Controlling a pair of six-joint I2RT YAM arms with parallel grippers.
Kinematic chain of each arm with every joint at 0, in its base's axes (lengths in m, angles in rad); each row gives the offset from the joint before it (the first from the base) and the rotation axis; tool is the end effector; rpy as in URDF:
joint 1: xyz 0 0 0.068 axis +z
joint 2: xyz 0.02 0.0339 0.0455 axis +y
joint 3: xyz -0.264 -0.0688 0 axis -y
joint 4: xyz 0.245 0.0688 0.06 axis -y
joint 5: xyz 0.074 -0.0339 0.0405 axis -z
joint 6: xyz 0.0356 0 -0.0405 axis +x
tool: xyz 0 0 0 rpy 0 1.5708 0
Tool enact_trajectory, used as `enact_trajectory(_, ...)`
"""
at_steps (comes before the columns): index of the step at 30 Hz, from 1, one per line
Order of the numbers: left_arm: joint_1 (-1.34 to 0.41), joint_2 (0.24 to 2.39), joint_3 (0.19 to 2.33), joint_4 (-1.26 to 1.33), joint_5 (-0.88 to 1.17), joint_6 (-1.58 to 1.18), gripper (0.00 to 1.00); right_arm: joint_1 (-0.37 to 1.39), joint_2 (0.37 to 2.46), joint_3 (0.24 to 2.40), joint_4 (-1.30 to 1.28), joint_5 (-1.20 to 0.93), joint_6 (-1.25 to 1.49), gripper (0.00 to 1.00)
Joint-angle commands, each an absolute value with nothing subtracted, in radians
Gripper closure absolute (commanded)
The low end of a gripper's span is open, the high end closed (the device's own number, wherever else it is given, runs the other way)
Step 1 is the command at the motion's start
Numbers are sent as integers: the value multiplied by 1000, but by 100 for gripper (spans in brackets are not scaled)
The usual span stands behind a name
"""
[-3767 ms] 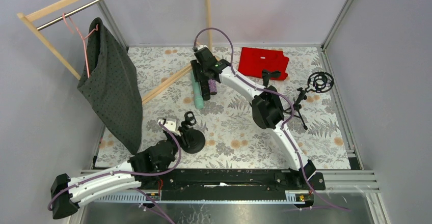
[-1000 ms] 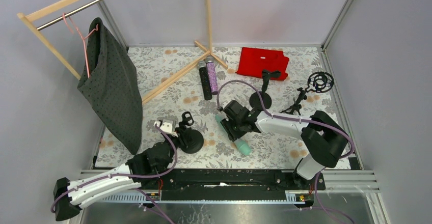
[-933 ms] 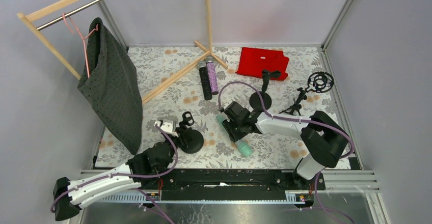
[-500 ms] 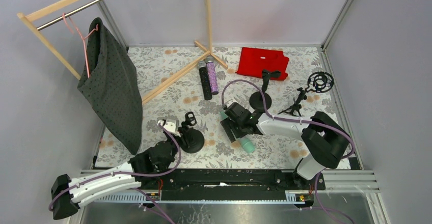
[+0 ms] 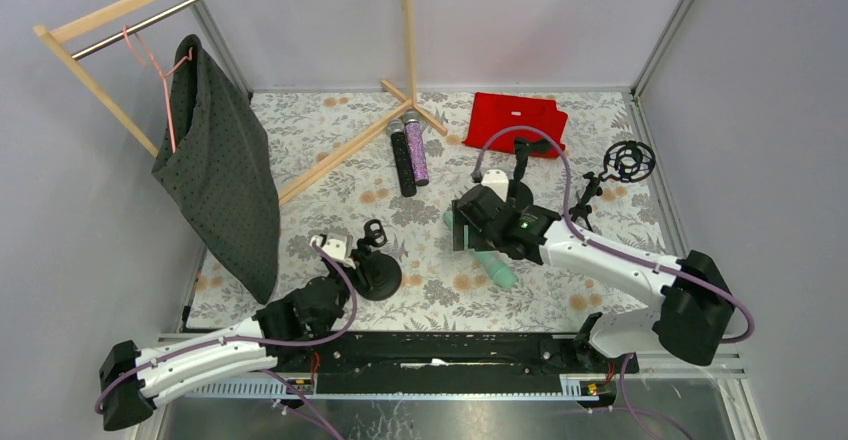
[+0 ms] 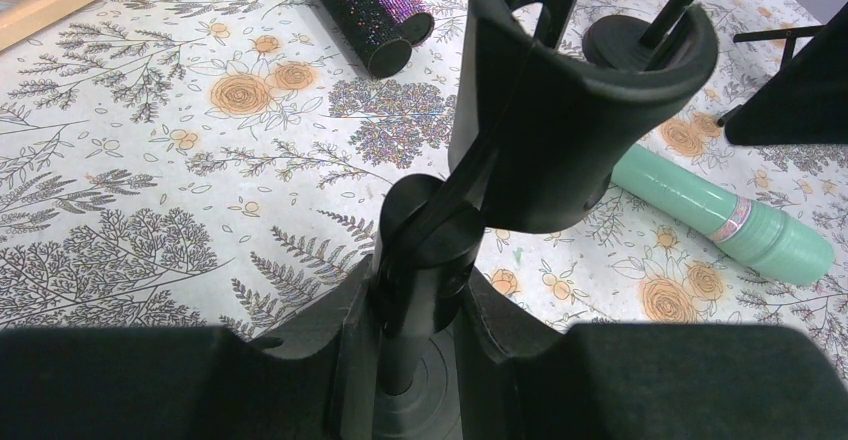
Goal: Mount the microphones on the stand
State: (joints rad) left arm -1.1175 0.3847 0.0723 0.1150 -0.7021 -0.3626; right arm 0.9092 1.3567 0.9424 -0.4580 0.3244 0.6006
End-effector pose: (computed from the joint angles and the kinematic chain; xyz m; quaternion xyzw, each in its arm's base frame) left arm 0.0759 -0.1033 0.1745 0.0650 0.7554 -0.2051 0.6189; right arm 0.1820 0.2152 0.2453 -0.0879 0.9248 0.1209 0.3499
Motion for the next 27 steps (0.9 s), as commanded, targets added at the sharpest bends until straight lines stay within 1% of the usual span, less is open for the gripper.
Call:
enact_trajectory(1,-1117,403,116,197,-677,-368,100,914,1318,987,-576,439,932,16)
enact_trajectory(7,-1118,405,115,197,-675,-368,100,914,1357,969,-648,504,1121,16)
enact_trajectory(18,-1117,416,118,202,-668,-365,100,912,1430,1017,-730,711,1119,14)
enact_trajectory(22,-1117,423,119,205,-664,-364,100,912,1443,1022,-784,765,1228,6)
enact_trajectory(25,-1117,430,120,208,-661,-364,100,912,1439,1009,-789,779,1329,1)
enact_trajectory(27,-1117,434,121,209,-662,-364,100,913,1436,1001,-779,776,1376,0)
